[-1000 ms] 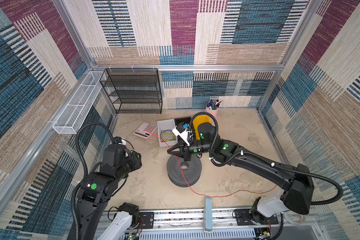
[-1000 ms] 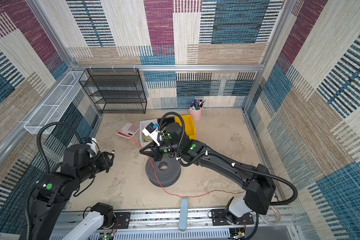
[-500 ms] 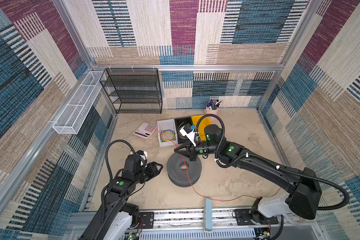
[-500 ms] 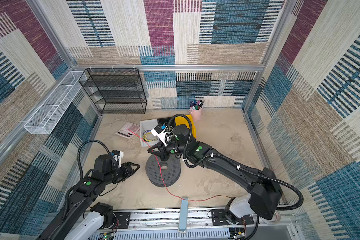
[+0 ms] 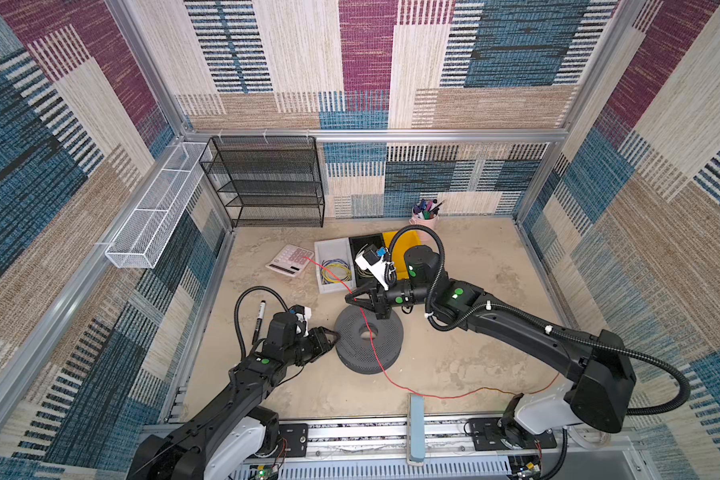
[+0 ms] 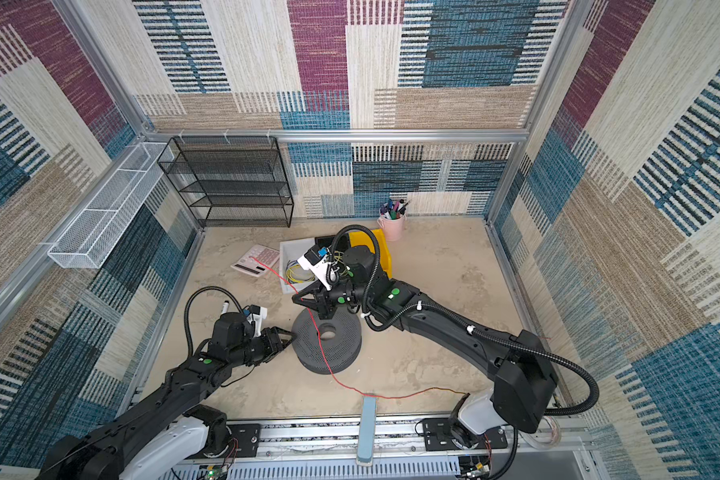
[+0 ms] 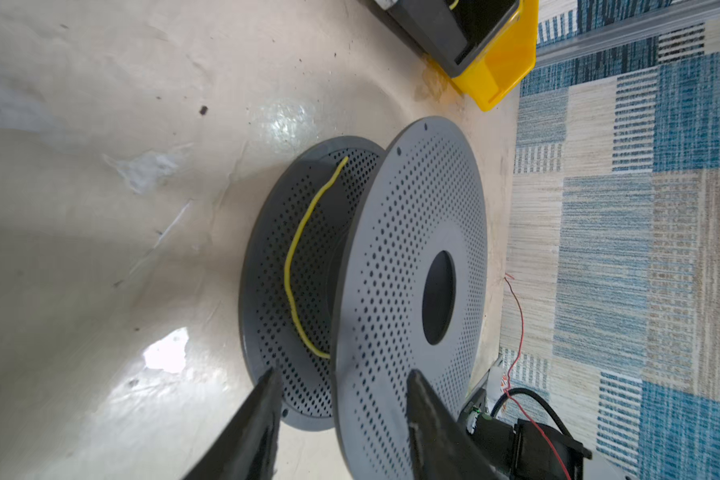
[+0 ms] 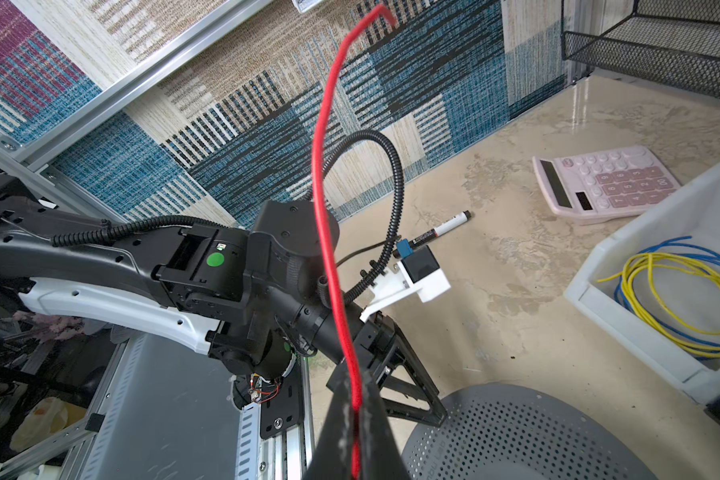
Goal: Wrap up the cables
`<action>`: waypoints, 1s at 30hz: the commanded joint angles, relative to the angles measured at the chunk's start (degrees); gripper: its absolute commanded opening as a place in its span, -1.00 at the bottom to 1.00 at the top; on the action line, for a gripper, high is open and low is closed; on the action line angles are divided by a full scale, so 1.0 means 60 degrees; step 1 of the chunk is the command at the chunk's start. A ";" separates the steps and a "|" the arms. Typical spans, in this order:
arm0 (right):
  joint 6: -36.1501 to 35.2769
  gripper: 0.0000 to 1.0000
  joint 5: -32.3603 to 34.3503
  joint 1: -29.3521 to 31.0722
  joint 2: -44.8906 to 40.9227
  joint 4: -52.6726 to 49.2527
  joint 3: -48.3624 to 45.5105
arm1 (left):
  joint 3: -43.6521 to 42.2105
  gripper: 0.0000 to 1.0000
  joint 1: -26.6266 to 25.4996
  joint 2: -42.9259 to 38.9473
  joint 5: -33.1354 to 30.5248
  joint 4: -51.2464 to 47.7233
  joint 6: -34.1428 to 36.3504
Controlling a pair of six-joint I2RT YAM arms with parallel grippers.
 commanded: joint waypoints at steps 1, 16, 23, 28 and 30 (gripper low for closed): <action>-0.0069 -1.00 -0.0218 0.0008 0.0062 0.0032 0.0154 | -0.0213 0.00 -0.0069 0.0243 0.0112 0.1314 -0.0034; -0.0083 -1.00 -0.0384 0.0005 0.0363 0.0031 0.0370 | -0.0960 -0.22 -0.0085 0.1996 0.0641 0.4452 -0.0690; -0.0069 -1.00 -0.0346 0.0009 0.0325 0.0060 0.0330 | -0.0980 -0.56 -0.0085 0.2543 0.0515 0.4395 -0.0701; -0.0098 -1.00 -0.0298 0.0002 0.0270 0.0016 0.0331 | -0.0946 -0.93 -0.0098 0.2192 0.0297 0.3684 -0.0631; -0.0127 -1.00 -0.0240 0.0014 0.0220 0.0001 0.0330 | -0.0837 -1.00 -0.0096 0.1819 0.0237 0.3176 -0.0584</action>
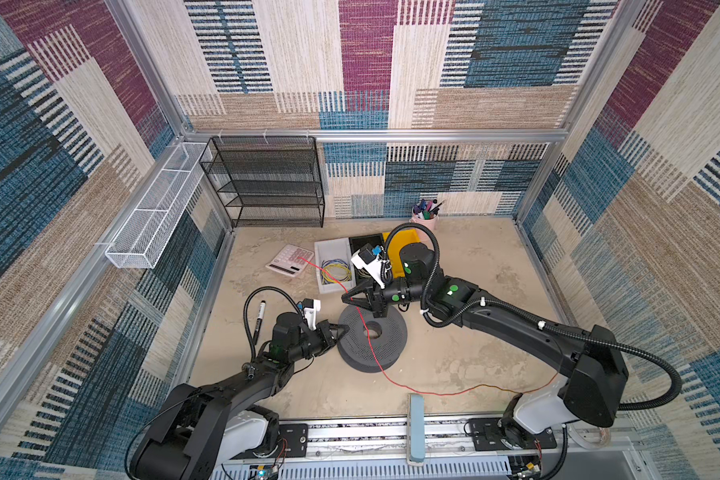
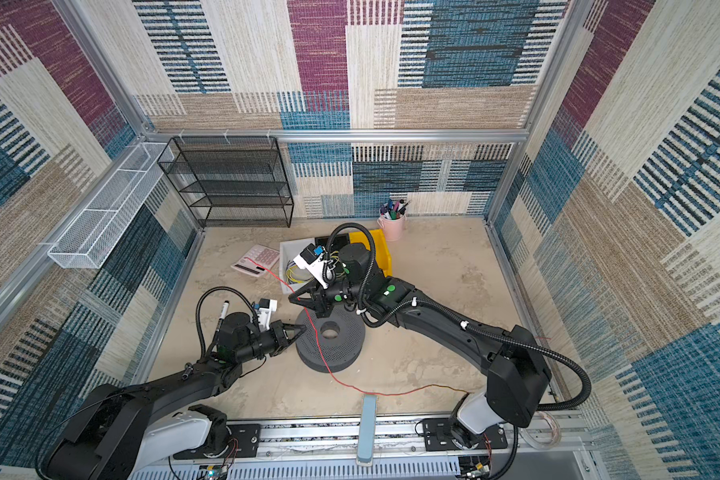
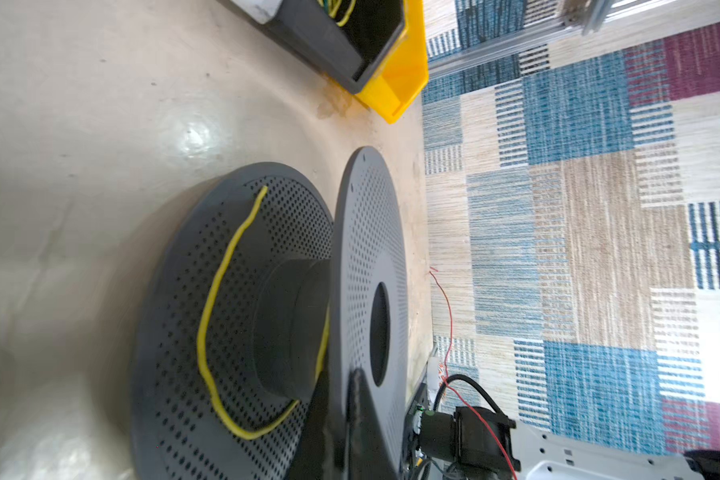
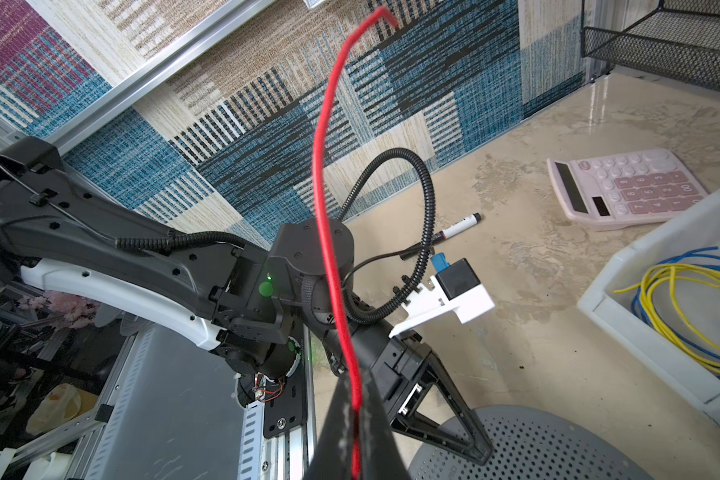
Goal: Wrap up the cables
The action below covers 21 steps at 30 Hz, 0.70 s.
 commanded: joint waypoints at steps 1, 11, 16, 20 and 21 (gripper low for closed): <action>-0.0073 -1.00 0.0082 0.0014 -0.0142 0.0045 0.0031 | 0.0077 -1.00 0.0014 -0.0435 -0.0952 -0.2295 0.0637; -0.0159 -1.00 0.1239 -0.0017 -0.0752 0.0002 -0.0272 | 0.3116 -1.00 -0.0030 -0.3043 -0.2904 -0.8819 0.1736; 0.0060 -1.00 0.2224 -0.0209 -0.1139 -0.0300 -0.0517 | 0.5501 -1.00 -0.0279 -0.2645 -0.4074 -1.1023 0.2382; 0.0252 -1.00 0.3025 -0.0464 -0.1627 -0.0409 -0.1023 | 0.7249 -1.00 -0.1218 -0.1742 -0.5888 -1.2323 0.2537; 0.0275 -1.00 0.3223 -0.0514 -0.1767 -0.0421 -0.1205 | 0.7631 -1.00 -0.1552 -0.1466 -0.6436 -1.2616 0.2530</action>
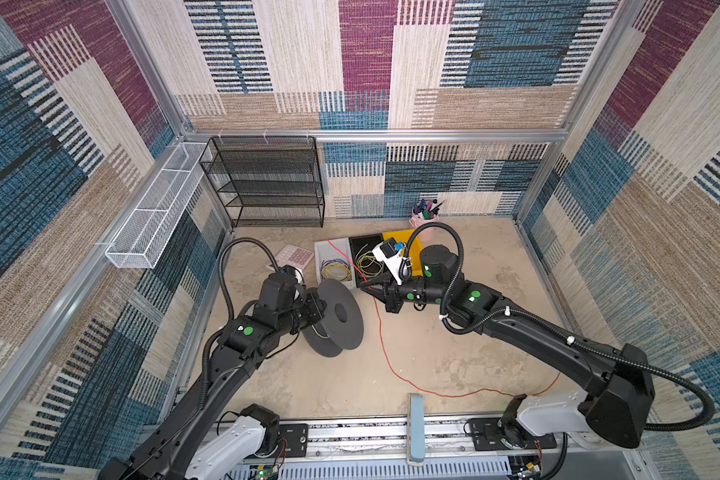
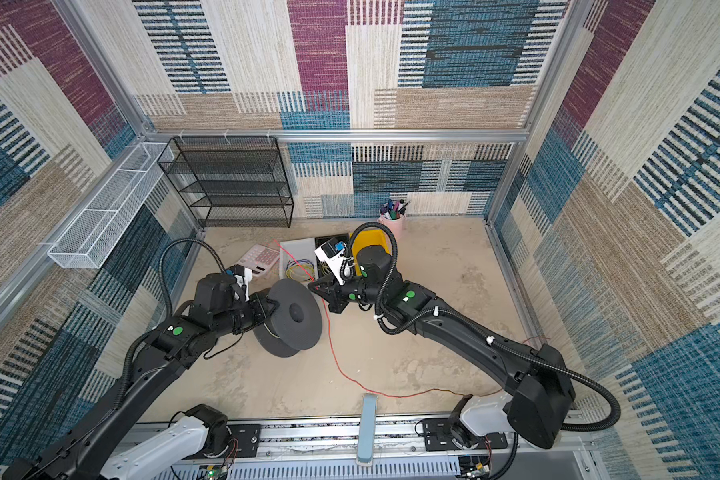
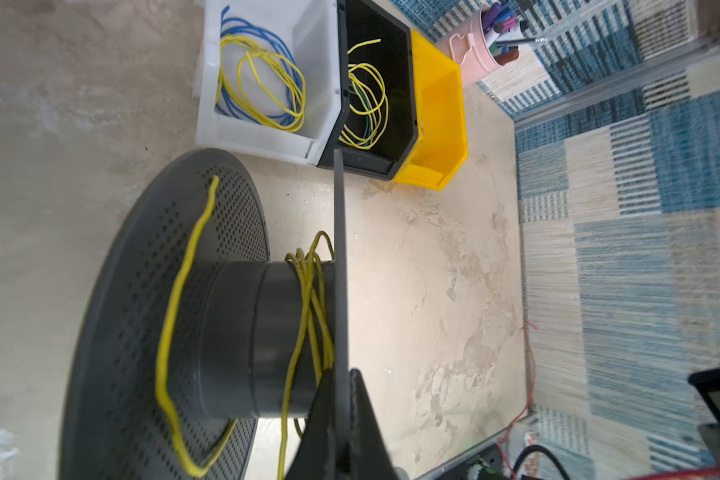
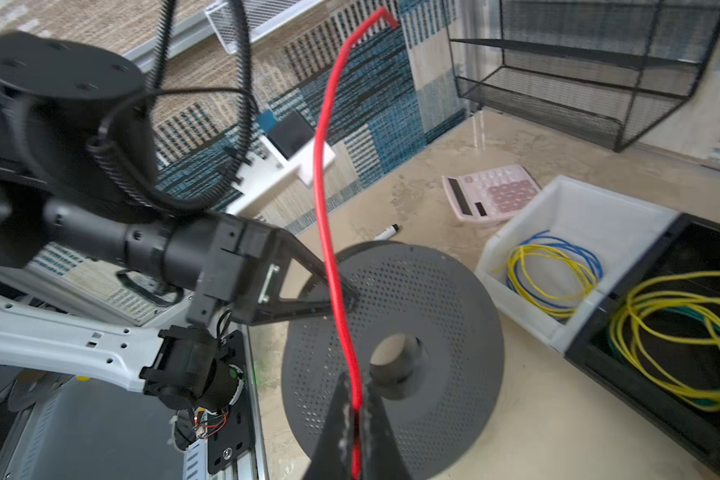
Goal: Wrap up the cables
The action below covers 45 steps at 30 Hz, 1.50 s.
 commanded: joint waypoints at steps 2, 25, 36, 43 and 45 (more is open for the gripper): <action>0.0246 -1.00 0.1074 -0.0181 -0.0519 -0.0062 -0.0557 | 0.1381 -1.00 -0.1074 0.1030 -0.2758 -0.1813 0.0274; -0.0036 -1.00 0.0575 -0.0563 -0.1608 -0.0047 -0.1825 | 0.3039 -1.00 -0.2778 0.4232 -0.4617 -0.1840 -0.1772; 0.0127 -1.00 -0.0303 -0.0574 -0.1136 -0.0037 -0.1659 | 0.3568 -0.29 -0.2757 0.4361 -0.4196 -0.2030 -0.1269; 0.0171 -1.00 -0.0940 -0.0556 -0.0438 -0.0399 -0.1295 | 0.4055 -0.06 -0.2632 0.3703 -0.3895 -0.3352 -0.0813; 0.0249 -1.00 -0.1307 -0.0520 -0.0252 -0.0614 -0.1115 | 0.4254 -0.11 -0.2632 0.3178 -0.4014 -0.4065 -0.0653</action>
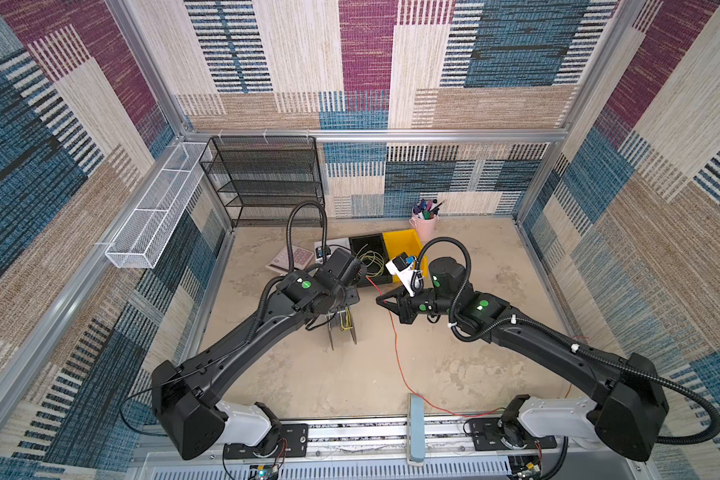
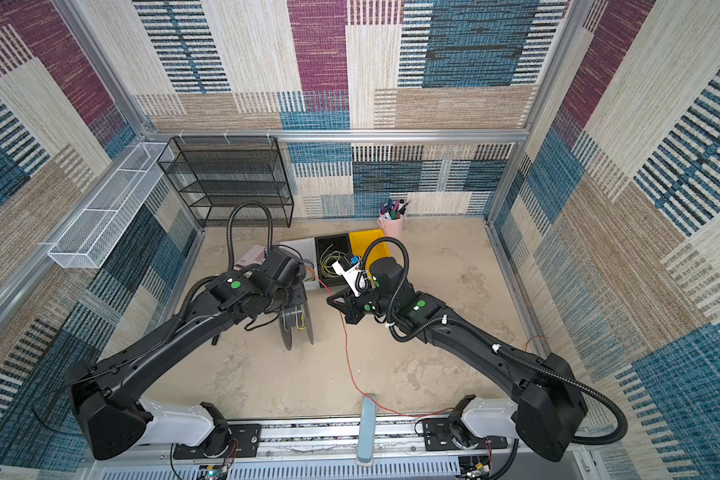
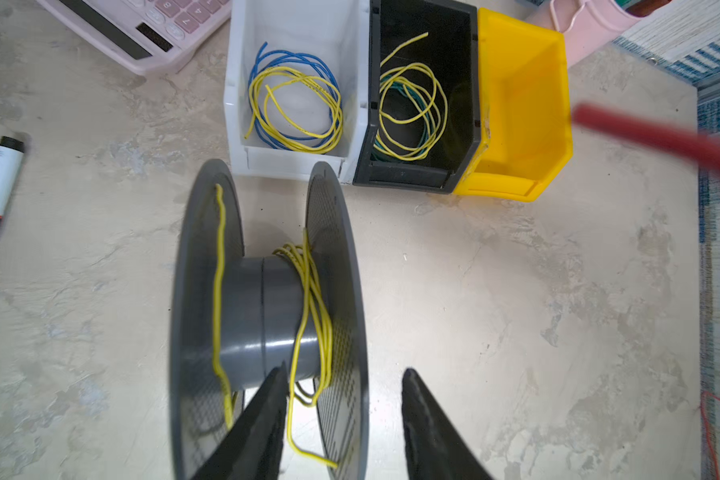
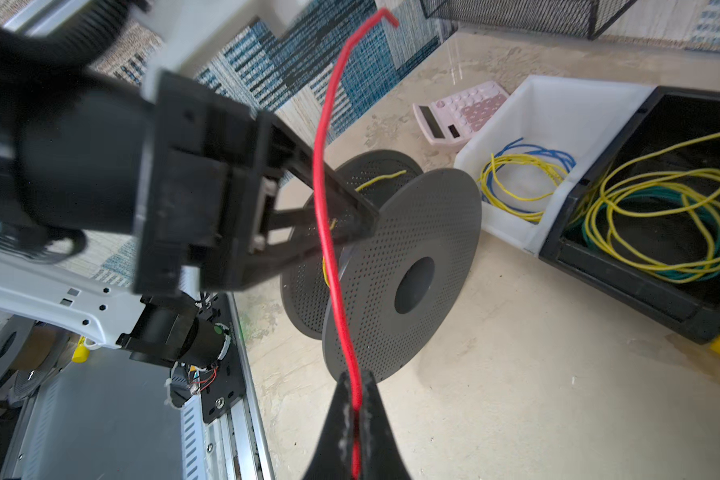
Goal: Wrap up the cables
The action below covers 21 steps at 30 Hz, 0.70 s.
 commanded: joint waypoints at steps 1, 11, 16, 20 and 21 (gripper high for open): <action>0.0201 -1.00 -0.0823 0.0074 0.0188 -0.0339 0.0284 | 0.0309 -0.13 0.0036 -0.0842 -0.0125 -0.1620 0.0516; 0.1705 -1.00 -0.1896 0.1236 0.0327 -0.0372 -0.0001 | -0.0462 -0.17 0.0039 -0.1851 0.0972 -0.2047 0.1179; 0.2122 -1.00 -0.1636 0.1514 0.0654 0.0204 -0.0322 | -0.1086 -0.17 0.0042 -0.1770 0.0782 -0.1573 0.1236; 0.2192 -1.00 -0.1235 0.1509 0.0720 0.0331 -0.0370 | -0.1544 -0.28 0.0043 -0.1759 0.0905 -0.1315 0.1121; 0.2185 -1.00 -0.1175 0.1514 0.0729 0.0334 -0.0373 | -0.1680 -0.34 0.0031 -0.1750 0.1025 -0.1164 0.1094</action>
